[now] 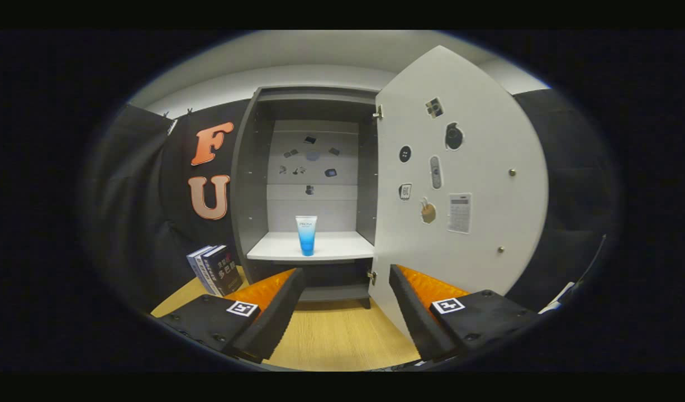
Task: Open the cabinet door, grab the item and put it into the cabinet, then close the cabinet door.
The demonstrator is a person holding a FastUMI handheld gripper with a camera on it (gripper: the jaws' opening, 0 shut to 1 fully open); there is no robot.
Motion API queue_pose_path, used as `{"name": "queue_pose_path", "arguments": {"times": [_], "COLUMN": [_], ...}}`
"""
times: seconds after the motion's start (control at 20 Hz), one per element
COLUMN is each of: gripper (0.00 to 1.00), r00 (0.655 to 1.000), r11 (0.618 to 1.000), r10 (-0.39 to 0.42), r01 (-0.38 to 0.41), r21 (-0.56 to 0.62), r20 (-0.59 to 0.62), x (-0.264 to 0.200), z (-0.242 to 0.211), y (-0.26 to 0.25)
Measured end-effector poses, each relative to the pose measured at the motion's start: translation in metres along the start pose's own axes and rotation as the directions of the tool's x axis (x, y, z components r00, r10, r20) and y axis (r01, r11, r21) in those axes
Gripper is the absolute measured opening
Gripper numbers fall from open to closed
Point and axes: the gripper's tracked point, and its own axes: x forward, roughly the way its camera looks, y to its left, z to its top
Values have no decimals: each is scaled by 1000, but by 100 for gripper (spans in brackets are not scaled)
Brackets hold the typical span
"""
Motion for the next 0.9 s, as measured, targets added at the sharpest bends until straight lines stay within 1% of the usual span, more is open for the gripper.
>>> {"name": "queue_pose_path", "arguments": {"times": [0.25,0.45,0.65,0.9], "gripper": [98,98,98,98], "r00": [996,989,983,972], "r11": [997,990,984,970], "r10": [-78,-128,-174,-233], "r01": [79,132,177,235], "r21": [-17,-44,-30,-64], "r20": [44,67,63,40], "x": [-45,-65,-71,-63], "z": [5,5,-6,-26], "y": [-57,-100,-144,-199]}}
